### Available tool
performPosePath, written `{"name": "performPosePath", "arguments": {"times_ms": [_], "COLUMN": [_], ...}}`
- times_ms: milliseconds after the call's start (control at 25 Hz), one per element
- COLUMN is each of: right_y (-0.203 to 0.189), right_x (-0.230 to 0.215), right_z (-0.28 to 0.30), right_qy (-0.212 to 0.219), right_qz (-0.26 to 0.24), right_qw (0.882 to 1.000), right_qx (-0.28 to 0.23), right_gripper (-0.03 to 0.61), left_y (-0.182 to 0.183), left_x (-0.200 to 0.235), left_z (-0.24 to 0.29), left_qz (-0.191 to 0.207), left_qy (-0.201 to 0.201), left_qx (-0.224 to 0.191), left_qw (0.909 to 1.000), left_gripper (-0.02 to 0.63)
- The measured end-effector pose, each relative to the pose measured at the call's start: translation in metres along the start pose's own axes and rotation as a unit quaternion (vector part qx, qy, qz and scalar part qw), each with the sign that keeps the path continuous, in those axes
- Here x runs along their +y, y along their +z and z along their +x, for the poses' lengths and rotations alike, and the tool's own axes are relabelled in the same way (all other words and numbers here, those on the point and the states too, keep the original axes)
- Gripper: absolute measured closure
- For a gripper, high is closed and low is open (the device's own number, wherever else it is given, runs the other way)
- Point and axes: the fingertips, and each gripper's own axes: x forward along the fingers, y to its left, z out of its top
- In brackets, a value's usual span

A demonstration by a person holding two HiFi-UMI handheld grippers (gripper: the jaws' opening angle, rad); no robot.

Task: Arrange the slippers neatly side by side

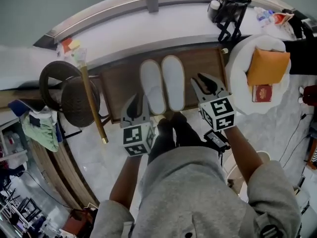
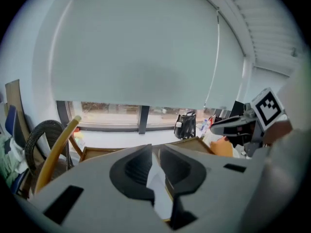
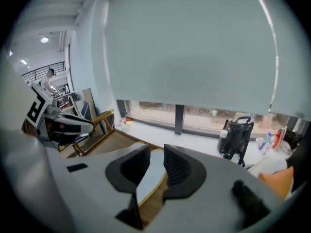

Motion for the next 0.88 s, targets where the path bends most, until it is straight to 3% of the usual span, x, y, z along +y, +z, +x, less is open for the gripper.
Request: {"name": "performPosePath", "arguments": {"times_ms": [200,400,640,880], "right_y": [0.063,0.092,0.099,0.109], "right_x": [-0.015,-0.02,-0.018,-0.013], "right_z": [-0.076,-0.132,-0.154,-0.154], "right_qy": [-0.034,-0.043,-0.035,-0.025], "right_qz": [-0.032,-0.002,0.04,0.031], "right_qw": [0.995,0.988,0.982,0.98], "right_qx": [-0.086,-0.148,-0.182,-0.196], "right_gripper": [0.532,0.54,0.548,0.548], "left_y": [0.047,0.086,0.114,0.123], "left_x": [-0.018,-0.031,-0.045,-0.055], "left_z": [-0.045,-0.084,-0.105,-0.105], "left_qz": [0.029,0.029,0.023,0.02], "left_qy": [-0.005,-0.005,-0.009,-0.014], "left_qx": [-0.052,-0.093,-0.125,-0.137], "left_qw": [0.9982,0.9953,0.9918,0.9902], "left_gripper": [0.58,0.586,0.588,0.588]}}
